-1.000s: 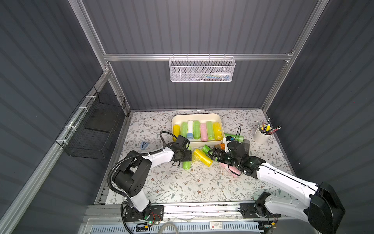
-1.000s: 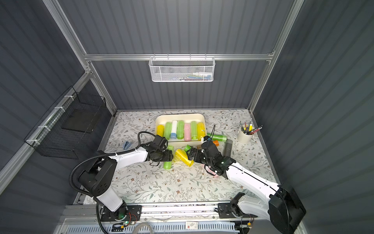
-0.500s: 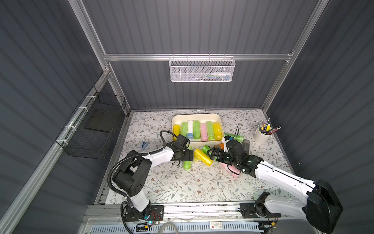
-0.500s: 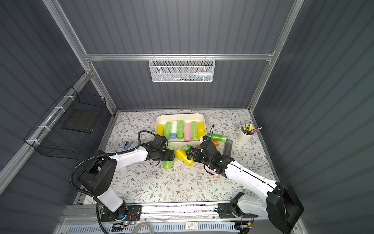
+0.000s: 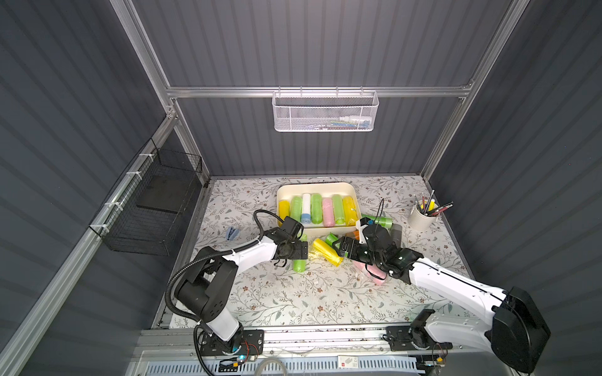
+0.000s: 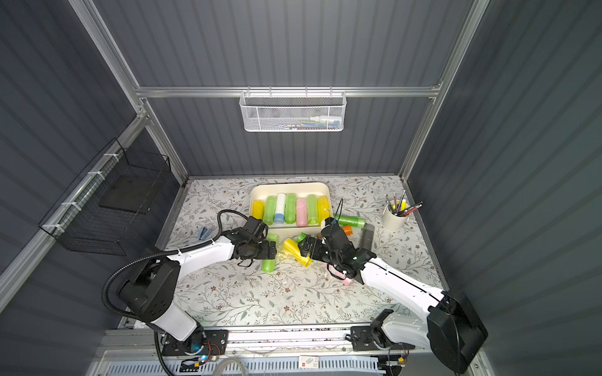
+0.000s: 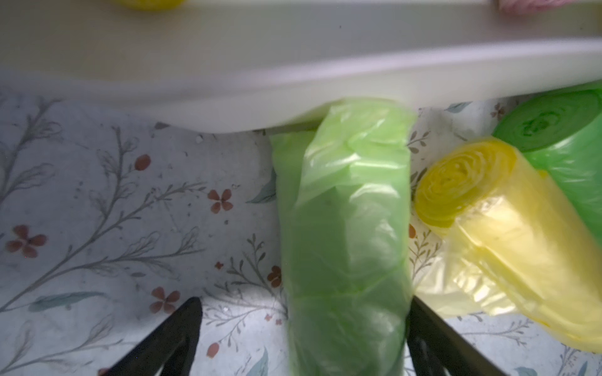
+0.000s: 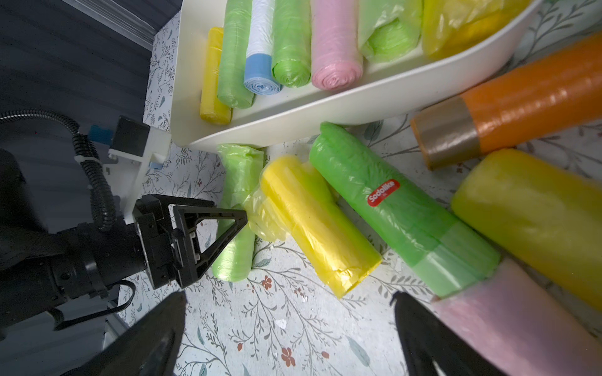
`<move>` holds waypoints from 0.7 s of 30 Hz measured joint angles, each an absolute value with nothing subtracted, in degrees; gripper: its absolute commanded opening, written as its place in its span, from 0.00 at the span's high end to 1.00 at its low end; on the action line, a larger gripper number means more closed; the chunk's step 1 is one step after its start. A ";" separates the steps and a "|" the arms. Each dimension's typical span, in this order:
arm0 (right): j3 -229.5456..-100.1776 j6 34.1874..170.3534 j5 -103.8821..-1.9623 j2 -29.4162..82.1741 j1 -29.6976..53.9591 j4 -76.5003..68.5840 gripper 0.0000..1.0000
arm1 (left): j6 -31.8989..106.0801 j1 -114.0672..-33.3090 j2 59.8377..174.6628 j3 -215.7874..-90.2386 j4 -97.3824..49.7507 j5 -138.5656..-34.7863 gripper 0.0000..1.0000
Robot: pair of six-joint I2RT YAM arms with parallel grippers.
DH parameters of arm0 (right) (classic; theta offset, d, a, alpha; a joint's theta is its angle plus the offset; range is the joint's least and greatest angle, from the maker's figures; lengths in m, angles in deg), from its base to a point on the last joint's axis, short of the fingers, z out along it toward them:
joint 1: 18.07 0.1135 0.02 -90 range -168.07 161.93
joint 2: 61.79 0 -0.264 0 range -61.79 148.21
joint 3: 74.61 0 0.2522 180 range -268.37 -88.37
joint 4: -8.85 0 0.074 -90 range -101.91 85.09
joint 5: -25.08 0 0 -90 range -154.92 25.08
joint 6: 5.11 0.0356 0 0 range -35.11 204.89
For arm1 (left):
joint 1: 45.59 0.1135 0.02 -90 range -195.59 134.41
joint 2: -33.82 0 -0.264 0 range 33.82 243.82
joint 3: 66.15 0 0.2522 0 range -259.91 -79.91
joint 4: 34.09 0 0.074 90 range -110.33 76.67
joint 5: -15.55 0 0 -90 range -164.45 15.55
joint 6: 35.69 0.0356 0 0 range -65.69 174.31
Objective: Put the roll of trash bags into the storage box
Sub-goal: Pick up the roll of trash bags from the center of the board.
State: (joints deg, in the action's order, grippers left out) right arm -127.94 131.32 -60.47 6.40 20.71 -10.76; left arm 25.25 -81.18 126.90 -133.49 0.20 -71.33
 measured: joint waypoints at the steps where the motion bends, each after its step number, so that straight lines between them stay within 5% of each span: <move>1: -127.94 131.32 -60.41 6.42 20.71 -10.76 0.01 | 25.25 -81.18 126.88 -133.47 0.29 -71.22 0.04; 21: -132.60 130.07 -60.87 10.53 21.00 -15.11 0.01 | 25.45 -81.18 120.08 -130.80 4.09 -70.39 0.00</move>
State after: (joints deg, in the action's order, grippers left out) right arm -132.60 130.07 -60.87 10.53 21.00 -15.11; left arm 25.45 -81.18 120.08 -130.80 4.09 -70.39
